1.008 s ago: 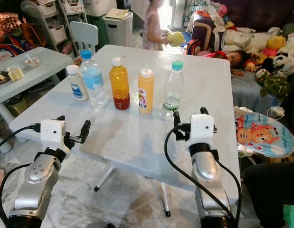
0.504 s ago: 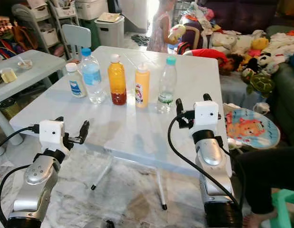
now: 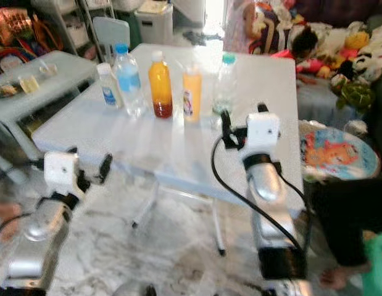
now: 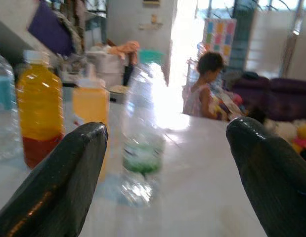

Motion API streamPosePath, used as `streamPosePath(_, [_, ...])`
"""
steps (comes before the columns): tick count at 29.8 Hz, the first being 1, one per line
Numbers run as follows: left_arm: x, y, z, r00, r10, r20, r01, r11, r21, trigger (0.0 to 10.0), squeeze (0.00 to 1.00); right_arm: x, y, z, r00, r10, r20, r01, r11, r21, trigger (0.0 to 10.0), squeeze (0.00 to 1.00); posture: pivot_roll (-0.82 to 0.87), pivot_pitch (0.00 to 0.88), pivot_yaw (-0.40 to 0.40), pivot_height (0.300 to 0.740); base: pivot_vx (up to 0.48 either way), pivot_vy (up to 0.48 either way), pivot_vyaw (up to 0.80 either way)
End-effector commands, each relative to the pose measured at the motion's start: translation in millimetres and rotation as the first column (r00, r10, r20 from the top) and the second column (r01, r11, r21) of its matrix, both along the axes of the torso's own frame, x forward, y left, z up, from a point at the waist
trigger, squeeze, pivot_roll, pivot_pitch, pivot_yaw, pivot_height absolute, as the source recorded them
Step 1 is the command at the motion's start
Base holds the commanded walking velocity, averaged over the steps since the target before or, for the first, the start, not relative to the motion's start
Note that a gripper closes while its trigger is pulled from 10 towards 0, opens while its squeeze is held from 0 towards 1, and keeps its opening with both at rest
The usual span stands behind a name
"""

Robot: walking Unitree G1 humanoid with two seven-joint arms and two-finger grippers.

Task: Restocking fridge

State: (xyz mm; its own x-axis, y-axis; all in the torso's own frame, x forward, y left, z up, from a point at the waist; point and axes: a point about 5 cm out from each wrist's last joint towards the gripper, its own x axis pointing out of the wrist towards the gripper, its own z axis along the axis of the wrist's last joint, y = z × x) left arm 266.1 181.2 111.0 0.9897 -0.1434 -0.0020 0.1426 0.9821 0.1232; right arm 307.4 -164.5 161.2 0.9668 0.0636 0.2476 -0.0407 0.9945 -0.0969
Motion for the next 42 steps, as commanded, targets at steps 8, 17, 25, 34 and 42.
streamPosePath(8, [1.3, 0.3, 4.4, 1.0, -0.012, 0.011, 0.012, 1.0, -0.003, 10.0, 0.0, -34.2, 0.1, -30.0, 0.995, -0.047, -0.092, 0.053, 0.996, 0.066, 10.0, 0.0, 0.01, 0.042, 0.068, 0.74, 0.0, 0.0, 0.0])
streamPosePath(17, [0.5, -5.9, 0.0, 1.0, -0.029, -0.002, 0.029, 0.999, -0.022, 10.0, 0.0, -44.9, -3.0, -34.5, 0.994, -0.039, -0.105, 0.043, 0.999, 0.033, 10.0, 0.0, -0.01, 0.029, 0.064, 0.74, 0.082, 0.0, 0.0])
streamPosePath(25, [2.9, -9.2, -0.8, 1.0, -0.03, 0.001, 0.03, 0.999, -0.028, 10.0, 0.0, -41.1, -3.9, -28.7, 0.996, -0.009, -0.083, 0.011, 1.0, 0.024, 10.0, 0.0, -0.02, 0.019, 0.06, 0.74, 0.251, 0.0, 0.13])
streamPosePath(34, [3.3, -8.4, -0.8, 1.0, -0.029, 0.002, 0.029, 0.999, -0.028, 10.0, 0.0, -43.2, -4.0, -28.1, 0.996, 0.008, -0.087, -0.006, 1.0, 0.029, 10.0, 0.0, -0.02, 0.025, 0.06, 0.74, 0.255, 0.0, 0.42])
streamPosePath(42, [3.5, -10.2, -1.7, 0.999, -0.037, -0.002, 0.037, 0.999, -0.026, 10.0, 0.0, -43.2, -1.6, -30.2, 0.995, 0.017, -0.098, -0.014, 1.0, 0.027, 10.0, 0.0, -0.02, 0.027, 0.057, 0.74, 0.247, 0.0, 0.0])
